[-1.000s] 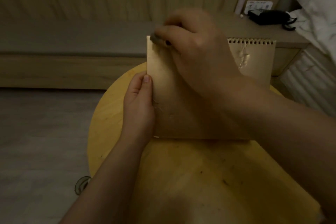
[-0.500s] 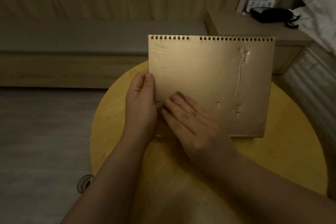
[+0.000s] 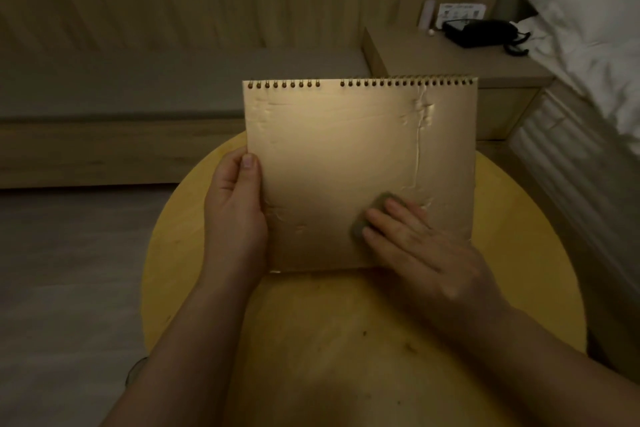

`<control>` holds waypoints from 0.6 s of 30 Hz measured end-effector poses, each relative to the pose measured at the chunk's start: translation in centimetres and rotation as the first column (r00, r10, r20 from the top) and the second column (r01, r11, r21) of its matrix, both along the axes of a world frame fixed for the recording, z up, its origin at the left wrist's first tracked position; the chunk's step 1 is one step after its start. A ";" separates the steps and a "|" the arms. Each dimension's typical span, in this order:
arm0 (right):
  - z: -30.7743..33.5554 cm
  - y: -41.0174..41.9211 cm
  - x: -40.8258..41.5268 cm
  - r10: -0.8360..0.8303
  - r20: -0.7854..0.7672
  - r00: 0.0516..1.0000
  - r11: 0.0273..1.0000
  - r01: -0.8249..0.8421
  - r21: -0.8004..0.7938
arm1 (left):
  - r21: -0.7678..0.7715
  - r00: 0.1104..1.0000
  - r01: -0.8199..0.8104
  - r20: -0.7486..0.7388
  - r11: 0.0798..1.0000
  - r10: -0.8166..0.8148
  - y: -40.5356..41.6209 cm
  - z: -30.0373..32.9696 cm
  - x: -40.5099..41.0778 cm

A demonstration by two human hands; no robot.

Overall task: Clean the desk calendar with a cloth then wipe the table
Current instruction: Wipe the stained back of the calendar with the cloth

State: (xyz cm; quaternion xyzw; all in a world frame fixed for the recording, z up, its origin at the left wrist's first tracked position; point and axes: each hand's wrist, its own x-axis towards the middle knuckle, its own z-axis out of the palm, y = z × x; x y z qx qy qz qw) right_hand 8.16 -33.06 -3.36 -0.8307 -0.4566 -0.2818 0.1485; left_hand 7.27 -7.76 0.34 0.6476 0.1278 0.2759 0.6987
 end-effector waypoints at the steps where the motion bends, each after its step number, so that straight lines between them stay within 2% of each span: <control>1: -0.2 -1.6 0.2 -0.052 -0.006 0.999 0.999 0.051 -0.014 | -0.003 1.000 -0.004 -0.004 1.000 0.004 0.0 0.0 0.0; 5: 0.0 -6.1 0.8 -0.215 -0.048 0.975 0.977 0.215 -0.010 | 0.008 1.000 -0.009 0.000 1.000 0.009 -0.3 0.3 0.0; 9: -0.2 -5.7 0.4 -0.237 -0.056 0.970 0.971 0.237 -0.002 | 0.003 1.000 -0.014 0.009 1.000 0.014 -0.5 0.5 -0.1; 13: -0.8 -1.6 -0.8 -0.116 -0.066 0.991 0.993 0.115 -0.015 | -0.025 1.000 -0.020 -0.006 0.999 0.020 -0.4 0.3 0.0; 18: -0.8 5.9 -2.5 0.098 -0.042 0.994 0.993 -0.095 0.066 | -0.026 1.000 -0.022 -0.011 0.999 0.021 -0.4 0.3 0.1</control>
